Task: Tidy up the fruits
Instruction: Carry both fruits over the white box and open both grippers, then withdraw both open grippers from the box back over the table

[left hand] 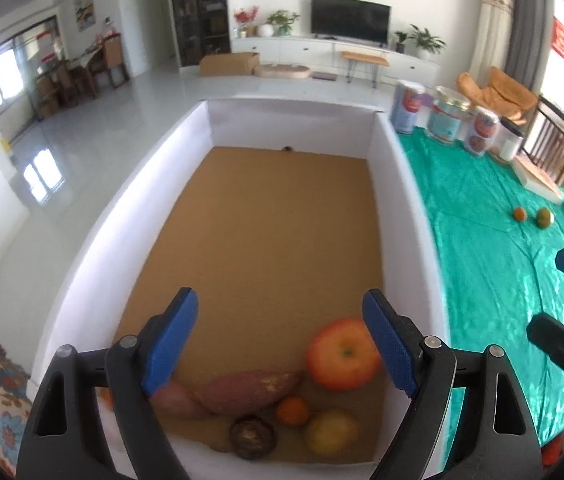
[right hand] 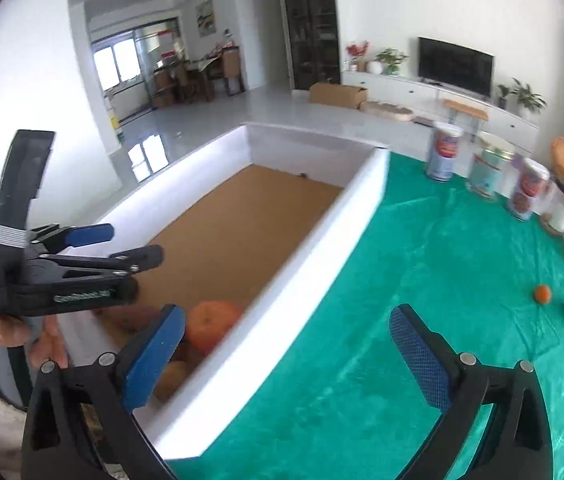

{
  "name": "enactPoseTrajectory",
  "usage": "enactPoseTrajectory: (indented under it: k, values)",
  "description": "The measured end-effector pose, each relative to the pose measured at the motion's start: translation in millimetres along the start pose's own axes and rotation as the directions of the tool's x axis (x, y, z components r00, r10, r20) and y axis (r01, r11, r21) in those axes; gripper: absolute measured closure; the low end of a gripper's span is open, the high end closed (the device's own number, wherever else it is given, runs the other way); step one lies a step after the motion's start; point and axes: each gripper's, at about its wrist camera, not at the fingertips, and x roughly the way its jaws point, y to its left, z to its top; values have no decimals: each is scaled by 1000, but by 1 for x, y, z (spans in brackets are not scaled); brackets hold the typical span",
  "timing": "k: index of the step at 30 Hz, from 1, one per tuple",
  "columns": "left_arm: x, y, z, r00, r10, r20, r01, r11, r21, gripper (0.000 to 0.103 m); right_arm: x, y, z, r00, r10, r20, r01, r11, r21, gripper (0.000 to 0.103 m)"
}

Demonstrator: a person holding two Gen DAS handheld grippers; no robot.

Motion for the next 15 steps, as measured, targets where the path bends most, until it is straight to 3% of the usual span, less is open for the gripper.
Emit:
enactPoseTrajectory:
  k: [3,7,12,15]
  values:
    - [8,-42,9,999,-51,-9,52,997,65,17,0,-78,-37,984,-178,-27,180,978,102,0]
    - [25,-81,9,996,-80,-39,83,993,81,17,-6,-167,-102,890,-431,-147,450,880,149,0]
    - [42,-107,-3,996,-49,-81,57,992,109,17,-38,-232,-150,832,-514,-209,553,793,254,0]
    - [53,-115,-10,995,6,-98,9,989,146,17,-49,-250,-168,843,-482,-239,538,771,341,0]
